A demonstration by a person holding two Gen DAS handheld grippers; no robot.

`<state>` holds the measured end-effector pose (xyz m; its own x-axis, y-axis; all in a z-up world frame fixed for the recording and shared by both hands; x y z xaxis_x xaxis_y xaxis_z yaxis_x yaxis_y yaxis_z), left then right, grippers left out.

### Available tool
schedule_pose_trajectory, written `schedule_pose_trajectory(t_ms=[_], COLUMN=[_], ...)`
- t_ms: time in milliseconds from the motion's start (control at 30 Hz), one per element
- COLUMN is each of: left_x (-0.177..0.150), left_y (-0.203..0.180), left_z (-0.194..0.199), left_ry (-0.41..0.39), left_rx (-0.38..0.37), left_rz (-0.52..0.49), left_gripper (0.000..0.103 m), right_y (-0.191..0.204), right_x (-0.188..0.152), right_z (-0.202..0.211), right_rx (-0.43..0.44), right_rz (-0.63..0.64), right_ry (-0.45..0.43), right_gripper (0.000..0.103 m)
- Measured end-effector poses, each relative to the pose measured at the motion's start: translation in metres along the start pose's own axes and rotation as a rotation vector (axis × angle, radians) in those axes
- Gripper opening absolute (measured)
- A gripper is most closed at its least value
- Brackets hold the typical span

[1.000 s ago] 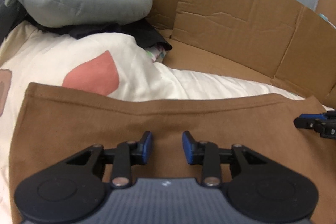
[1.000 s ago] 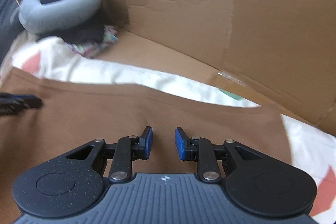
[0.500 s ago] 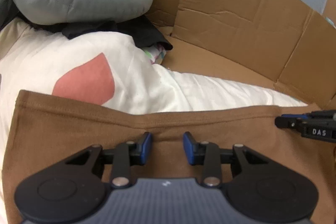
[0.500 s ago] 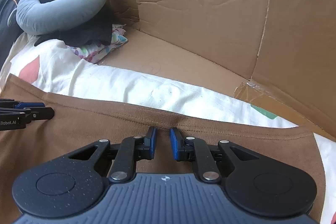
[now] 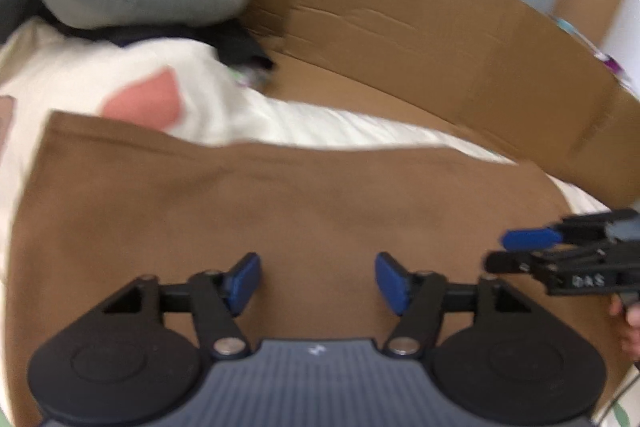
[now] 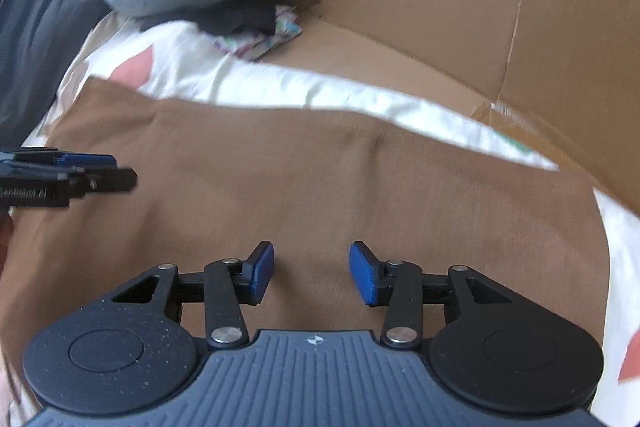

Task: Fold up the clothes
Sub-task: 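Move both open tools over the flat brown cloth on the bed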

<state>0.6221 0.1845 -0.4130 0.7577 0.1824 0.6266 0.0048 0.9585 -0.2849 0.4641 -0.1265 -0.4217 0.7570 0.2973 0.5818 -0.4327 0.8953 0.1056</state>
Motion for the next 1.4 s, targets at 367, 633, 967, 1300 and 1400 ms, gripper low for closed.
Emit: schedule_pose_trajectory(t_ms=[367,633,967,1300,1400], left_x=[-0.05,-0.094,-0.116,-0.148,-0.15], left_y=[-0.033,-0.043,-0.065,-0.076,-0.066], left_z=[0.02,0.039,0.062,0.068,0.067], left_ry=[-0.006,0.062,0.164,0.216,0.189], left_rx=[0.032,0.028,0.041,0.046,0.065], left_rz=[-0.044,-0.124,-0.222,-0.241,-0.218], left_gripper=[0.067,0.068,0.07,0.07,0.073], right_y=[0.018,0.031,0.043,0.054,0.051], right_x=[-0.051,-0.081,-0.126,-0.157,-0.16], right_z=[0.031,0.053,0.084,0.093,0.091], right_rx=[-0.073,-0.114,-0.129,-0.144,-0.146], right_rz=[-0.019,0.02,0.076,0.089,0.107], right_ry=[0.018,0.027,0.084,0.093,0.077], right_gripper=[0.059,0.061,0.062,0.063,0.066])
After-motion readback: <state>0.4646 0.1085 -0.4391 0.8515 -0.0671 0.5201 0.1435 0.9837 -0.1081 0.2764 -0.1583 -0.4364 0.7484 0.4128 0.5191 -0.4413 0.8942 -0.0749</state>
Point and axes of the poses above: each gripper's, at about its wrist camera, not at the fingertips, and z roughly against the way its jaws point, y to its left, x to its top, the point moved 5 cm from there along -z, roughly the way its jaws point, and after that the axes turned 4 degrees about -x, right-handed, at the moved point
